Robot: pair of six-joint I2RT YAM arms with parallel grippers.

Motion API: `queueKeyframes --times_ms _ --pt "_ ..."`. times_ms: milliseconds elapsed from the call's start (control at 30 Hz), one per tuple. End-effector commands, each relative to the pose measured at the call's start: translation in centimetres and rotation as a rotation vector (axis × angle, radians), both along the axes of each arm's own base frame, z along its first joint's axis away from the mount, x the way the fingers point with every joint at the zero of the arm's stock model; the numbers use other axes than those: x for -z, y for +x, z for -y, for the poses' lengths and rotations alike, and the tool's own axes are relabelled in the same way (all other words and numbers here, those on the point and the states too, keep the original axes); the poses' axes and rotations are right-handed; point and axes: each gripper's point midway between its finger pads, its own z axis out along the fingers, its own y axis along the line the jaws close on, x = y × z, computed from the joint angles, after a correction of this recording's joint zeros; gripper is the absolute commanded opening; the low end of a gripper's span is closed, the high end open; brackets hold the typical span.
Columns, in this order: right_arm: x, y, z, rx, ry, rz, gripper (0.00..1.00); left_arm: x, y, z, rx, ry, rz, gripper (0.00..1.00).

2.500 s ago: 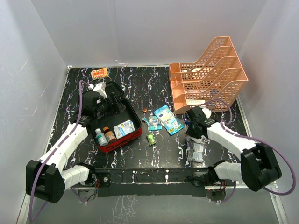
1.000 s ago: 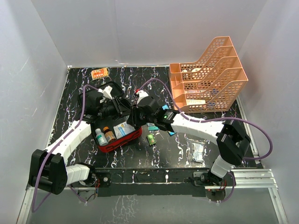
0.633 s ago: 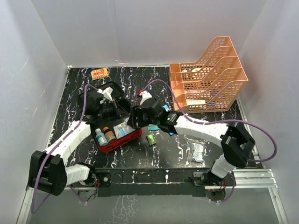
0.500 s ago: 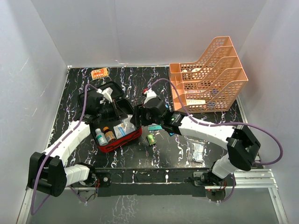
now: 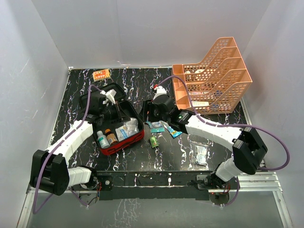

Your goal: Organize the medicine kit

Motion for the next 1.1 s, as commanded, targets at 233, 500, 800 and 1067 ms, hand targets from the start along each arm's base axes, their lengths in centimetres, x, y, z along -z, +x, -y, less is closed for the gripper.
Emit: queueKeyframes --times_ms 233,500,800,1067 --pt "-0.2 0.3 -1.0 -0.038 0.014 0.013 0.56 2.8 -0.3 -1.5 -0.063 0.066 -0.054 0.09" --pt "-0.3 0.3 -0.9 -0.031 0.016 0.016 0.56 3.6 0.0 -4.4 -0.113 0.251 -0.076 0.4" --pt "-0.3 0.8 -0.4 0.002 0.007 0.025 0.56 3.6 0.2 -7.1 -0.13 0.422 -0.068 0.6" --pt "0.0 1.0 -0.2 0.019 -0.001 0.018 0.55 3.7 0.8 -7.9 -0.136 0.474 -0.06 0.53"
